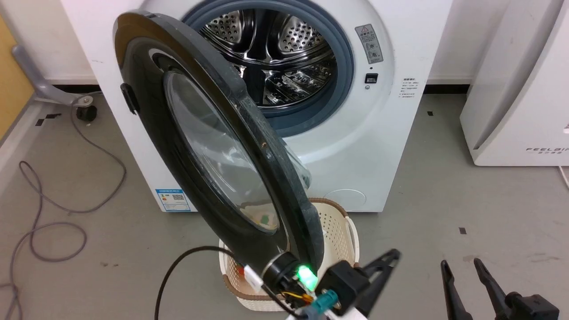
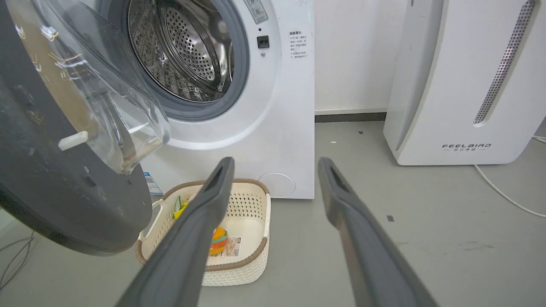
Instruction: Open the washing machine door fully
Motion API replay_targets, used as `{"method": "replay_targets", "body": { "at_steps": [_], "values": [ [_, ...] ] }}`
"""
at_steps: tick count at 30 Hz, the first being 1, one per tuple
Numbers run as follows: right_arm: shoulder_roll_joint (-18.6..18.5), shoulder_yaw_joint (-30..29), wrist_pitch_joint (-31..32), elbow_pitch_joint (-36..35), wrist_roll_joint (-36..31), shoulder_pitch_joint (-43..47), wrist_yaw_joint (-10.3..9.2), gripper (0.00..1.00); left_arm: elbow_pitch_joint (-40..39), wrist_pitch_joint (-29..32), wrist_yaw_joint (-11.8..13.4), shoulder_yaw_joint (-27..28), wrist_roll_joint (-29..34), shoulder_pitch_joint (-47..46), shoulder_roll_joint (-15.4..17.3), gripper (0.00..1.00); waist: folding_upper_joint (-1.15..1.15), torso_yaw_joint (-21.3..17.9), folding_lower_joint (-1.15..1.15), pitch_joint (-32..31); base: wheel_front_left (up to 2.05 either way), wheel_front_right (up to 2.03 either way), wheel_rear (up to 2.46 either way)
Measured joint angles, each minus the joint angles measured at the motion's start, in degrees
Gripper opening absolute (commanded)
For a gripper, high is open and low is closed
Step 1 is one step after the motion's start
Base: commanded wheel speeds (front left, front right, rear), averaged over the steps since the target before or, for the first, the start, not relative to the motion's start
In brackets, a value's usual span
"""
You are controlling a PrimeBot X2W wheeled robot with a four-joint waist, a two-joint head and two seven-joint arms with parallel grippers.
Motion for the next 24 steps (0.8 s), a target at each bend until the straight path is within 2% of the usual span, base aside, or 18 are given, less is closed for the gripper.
{"method": "replay_targets", "body": {
  "at_steps": [10, 18, 24],
  "values": [
    [0.0, 0.2, 0.0, 0.9, 0.6, -0.1, 0.0, 1.0, 10.2, -3.6, 5.3, 3.0, -3.8, -5.0, -0.1, 0.0, 0.0, -1.1, 0.0, 0.5, 0.0, 0.0, 0.0],
    [0.0, 0.3, 0.0, 1.5, 1.0, -0.4, 0.0, 1.0, 14.6, -5.8, 8.9, 0.9, -7.7, -8.1, -0.1, 0.0, 0.0, -1.3, 0.0, 0.5, 0.0, 0.0, 0.0],
    [0.0, 0.4, -0.1, 1.8, 1.0, -0.8, 0.0, 1.0, 17.6, -6.6, 10.3, -0.3, -10.3, -9.2, -0.1, 0.0, 0.0, -1.1, 0.0, 0.3, 0.0, 0.0, 0.0]
  ]
}}
